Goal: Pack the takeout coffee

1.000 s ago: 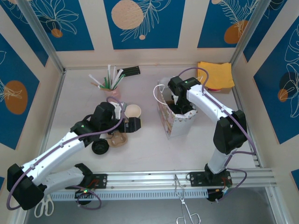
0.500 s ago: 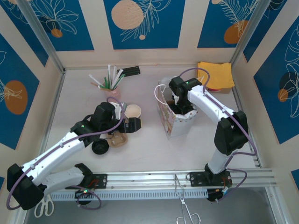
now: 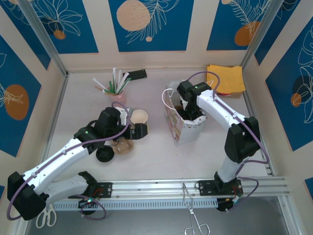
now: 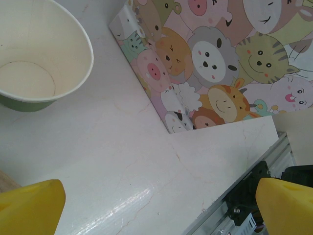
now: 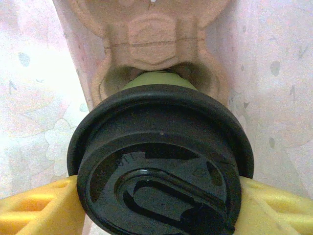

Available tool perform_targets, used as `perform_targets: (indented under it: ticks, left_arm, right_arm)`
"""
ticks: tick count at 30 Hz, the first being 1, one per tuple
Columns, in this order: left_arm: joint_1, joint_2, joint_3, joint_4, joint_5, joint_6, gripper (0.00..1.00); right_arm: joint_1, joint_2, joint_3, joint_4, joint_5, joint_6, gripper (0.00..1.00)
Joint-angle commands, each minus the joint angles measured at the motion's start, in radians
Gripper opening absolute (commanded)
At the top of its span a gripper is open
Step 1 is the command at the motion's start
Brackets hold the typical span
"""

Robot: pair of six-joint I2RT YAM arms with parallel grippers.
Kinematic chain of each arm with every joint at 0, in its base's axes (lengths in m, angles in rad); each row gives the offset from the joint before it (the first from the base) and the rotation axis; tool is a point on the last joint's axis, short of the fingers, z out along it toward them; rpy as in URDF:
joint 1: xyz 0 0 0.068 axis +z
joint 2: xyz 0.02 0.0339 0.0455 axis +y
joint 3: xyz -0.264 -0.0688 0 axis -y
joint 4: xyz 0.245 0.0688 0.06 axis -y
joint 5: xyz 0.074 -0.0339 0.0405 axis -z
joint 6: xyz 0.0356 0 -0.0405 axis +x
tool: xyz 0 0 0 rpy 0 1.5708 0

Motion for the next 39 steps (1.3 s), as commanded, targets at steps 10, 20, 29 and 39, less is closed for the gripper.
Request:
perform_targets:
  ticks: [10, 20, 29, 39]
  left_arm:
    - [-0.017, -0.009, 0.003, -0.016, 0.017, -0.005, 1.00]
    - [-0.017, -0.010, 0.010, -0.022, 0.017, -0.005, 1.00]
    - [-0.019, -0.014, 0.013, -0.030, 0.014, -0.003, 1.00]
    - [-0.019, -0.021, 0.012, -0.036, 0.011, -0.003, 1.00]
  right_arm:
    - [-0.009, 0.028, -0.051, 0.024, -0.008, -0.009, 0.69]
    - [-0.011, 0.041, -0.074, 0.048, -0.017, -0.006, 0.69]
    - [-0.009, 0.064, -0.116, 0.080, -0.023, -0.003, 0.69]
    - [-0.011, 0.083, -0.145, 0.105, -0.025, 0.000, 0.69]
